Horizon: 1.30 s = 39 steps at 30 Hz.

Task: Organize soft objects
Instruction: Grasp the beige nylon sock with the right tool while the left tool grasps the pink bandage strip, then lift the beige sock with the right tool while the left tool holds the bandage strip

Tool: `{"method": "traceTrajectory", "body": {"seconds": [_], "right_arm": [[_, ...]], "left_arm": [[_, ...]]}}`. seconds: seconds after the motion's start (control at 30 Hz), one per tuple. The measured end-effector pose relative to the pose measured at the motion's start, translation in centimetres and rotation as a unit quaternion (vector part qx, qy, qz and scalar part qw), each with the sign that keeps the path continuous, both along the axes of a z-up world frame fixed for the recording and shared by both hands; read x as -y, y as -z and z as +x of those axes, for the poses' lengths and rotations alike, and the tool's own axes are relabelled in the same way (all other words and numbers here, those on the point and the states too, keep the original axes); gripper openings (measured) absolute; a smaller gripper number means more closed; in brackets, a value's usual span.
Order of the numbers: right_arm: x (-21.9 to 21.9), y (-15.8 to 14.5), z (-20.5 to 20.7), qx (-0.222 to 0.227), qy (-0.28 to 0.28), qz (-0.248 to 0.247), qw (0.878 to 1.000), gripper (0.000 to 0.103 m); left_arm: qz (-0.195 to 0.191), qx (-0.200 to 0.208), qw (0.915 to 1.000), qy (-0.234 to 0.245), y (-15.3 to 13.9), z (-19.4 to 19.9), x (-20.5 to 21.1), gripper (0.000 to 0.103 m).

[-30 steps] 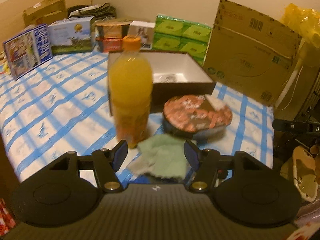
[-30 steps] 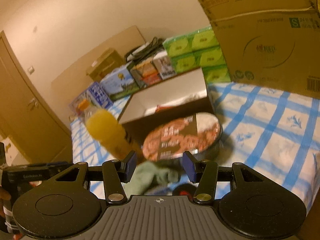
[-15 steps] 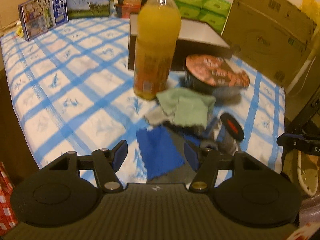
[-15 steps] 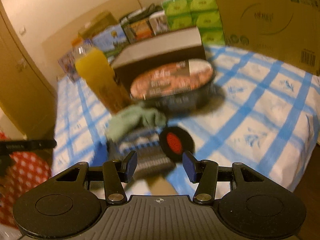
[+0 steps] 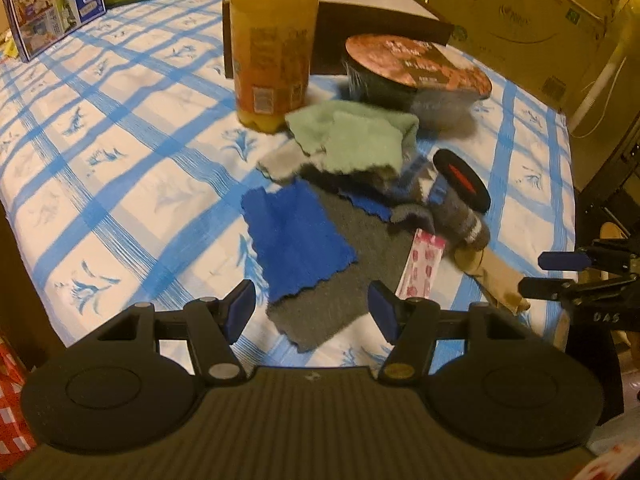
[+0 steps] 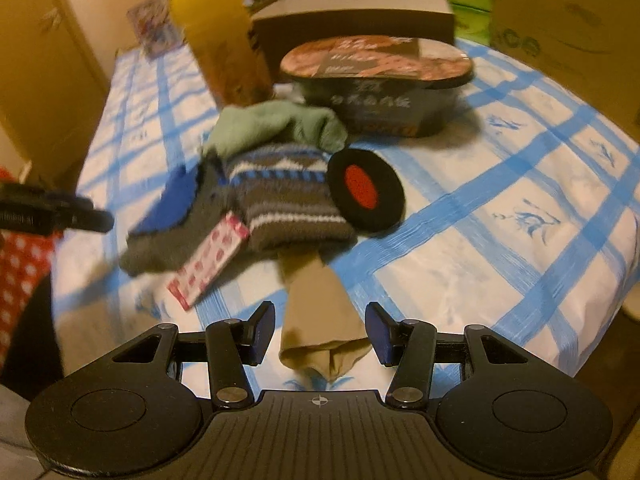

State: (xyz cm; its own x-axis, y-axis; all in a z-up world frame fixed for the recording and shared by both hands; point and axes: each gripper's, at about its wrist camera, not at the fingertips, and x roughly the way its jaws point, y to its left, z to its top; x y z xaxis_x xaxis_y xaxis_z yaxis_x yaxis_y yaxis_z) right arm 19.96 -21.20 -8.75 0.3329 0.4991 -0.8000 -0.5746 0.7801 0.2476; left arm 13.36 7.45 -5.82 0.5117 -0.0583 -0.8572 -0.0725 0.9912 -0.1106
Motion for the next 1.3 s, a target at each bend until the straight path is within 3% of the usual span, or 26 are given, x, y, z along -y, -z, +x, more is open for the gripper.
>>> {"method": "traceTrajectory", "body": {"seconds": [0.4, 0.7, 0.77, 0.87, 1.0, 1.3], "right_arm": [[-2.9, 2.0, 0.7, 0.024, -0.027, -0.042, 0.998, 0.051], [-3.1, 3.5, 0.5, 0.019, -0.021, -0.047, 0.998, 0.050], [-3.0, 3.6, 0.5, 0.021, -0.021, -0.053, 0.998, 0.032], [-2.4, 3.5, 0.5, 0.022, -0.018, -0.052, 0.998, 0.014], [-1.2, 3.3, 0.4, 0.012, -0.007, -0.050, 0.999, 0.012], [1.3, 3.4, -0.4, -0.005, 0.029, -0.036, 0.999, 0.012]], "left_arm": [[-0.003, -0.007, 0.9989, 0.046, 2.0, 0.7, 2.0, 0.059], [-0.003, -0.010, 0.9971, 0.075, 3.0, 1.2, 3.4, 0.059], [0.001, -0.009, 0.9960, 0.088, 3.2, 1.2, 4.1, 0.059], [0.002, -0.007, 0.9942, 0.107, 3.6, 1.2, 5.1, 0.059], [0.019, -0.003, 0.9909, 0.133, 4.3, 1.4, 6.7, 0.057], [0.103, 0.026, 0.9786, 0.176, 6.1, 1.8, 10.2, 0.048]]}}
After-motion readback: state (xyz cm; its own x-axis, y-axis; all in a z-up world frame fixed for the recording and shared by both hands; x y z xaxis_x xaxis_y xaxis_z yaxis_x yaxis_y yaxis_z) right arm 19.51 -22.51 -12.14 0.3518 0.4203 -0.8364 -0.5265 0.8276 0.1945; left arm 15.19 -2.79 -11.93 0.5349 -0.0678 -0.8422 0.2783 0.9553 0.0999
